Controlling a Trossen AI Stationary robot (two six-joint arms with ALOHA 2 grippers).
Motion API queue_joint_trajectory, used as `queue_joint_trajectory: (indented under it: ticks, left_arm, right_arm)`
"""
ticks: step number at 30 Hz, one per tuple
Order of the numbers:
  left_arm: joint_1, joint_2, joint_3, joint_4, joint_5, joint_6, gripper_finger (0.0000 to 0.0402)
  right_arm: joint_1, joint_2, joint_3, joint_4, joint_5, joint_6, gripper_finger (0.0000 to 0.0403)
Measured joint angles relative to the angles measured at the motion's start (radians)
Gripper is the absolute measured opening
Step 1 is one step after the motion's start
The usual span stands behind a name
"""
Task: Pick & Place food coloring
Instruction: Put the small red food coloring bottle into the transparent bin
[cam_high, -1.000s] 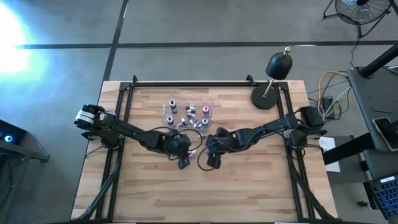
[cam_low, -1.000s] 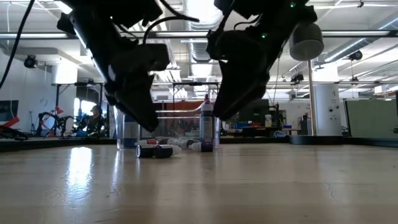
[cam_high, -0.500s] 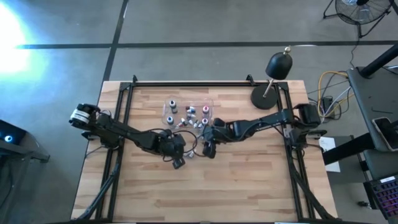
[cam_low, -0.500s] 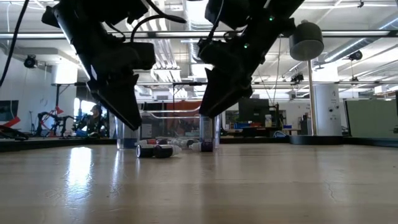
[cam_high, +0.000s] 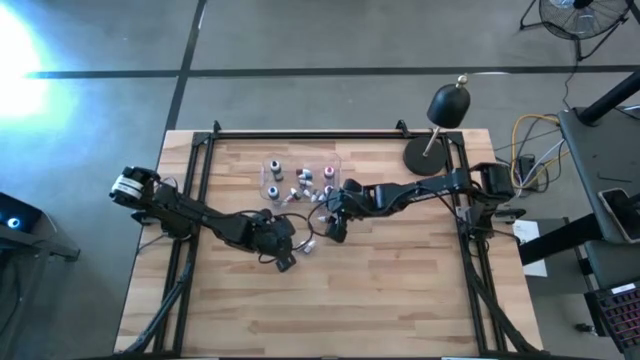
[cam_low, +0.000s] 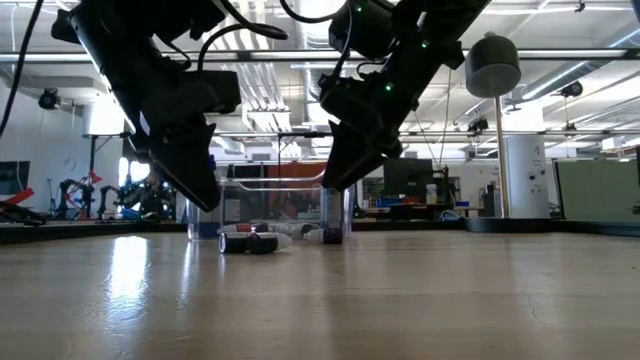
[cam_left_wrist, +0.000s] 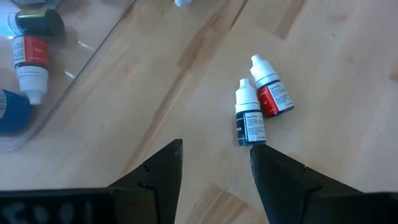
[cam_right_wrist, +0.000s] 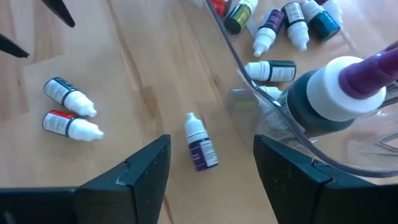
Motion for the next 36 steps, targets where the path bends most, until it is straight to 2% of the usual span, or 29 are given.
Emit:
queue_joint_trajectory:
  ticks: [5, 9, 15, 23, 29, 36]
  left_arm:
    - [0.000, 0.000, -0.012, 0.020, 0.000, 0.000, 0.0163]
    - [0.000, 0.000, -0.013, 0.055, 0.005, 0.004, 0.0163]
    - [0.000, 0.006, -0.013, 0.173, 0.066, 0.117, 0.0163]
    - [0.002, 0.045, -0.027, 0.176, 0.088, 0.189, 0.0163]
    - [-0.062, 0.025, -0.059, 0.137, 0.139, 0.078, 0.0163]
    - [-0.176, 0.006, -0.063, 0.133, 0.059, -0.146, 0.0163]
  right_arm:
    - [-0.011, 0.000, 0.000, 0.000, 0.006, -0.039, 0.0224]
    - [-0.015, -0.008, 0.000, -0.020, 0.000, -0.004, 0.0224]
    - [0.014, -0.050, 0.003, -0.121, -0.057, 0.024, 0.0224]
    - [0.122, -0.070, 0.003, -0.143, -0.130, -0.144, 0.0224]
    - [0.185, 0.005, 0.002, -0.009, -0.150, -0.345, 0.0224]
    - [0.165, 0.119, 0.090, 0.053, -0.150, -0.406, 0.0224]
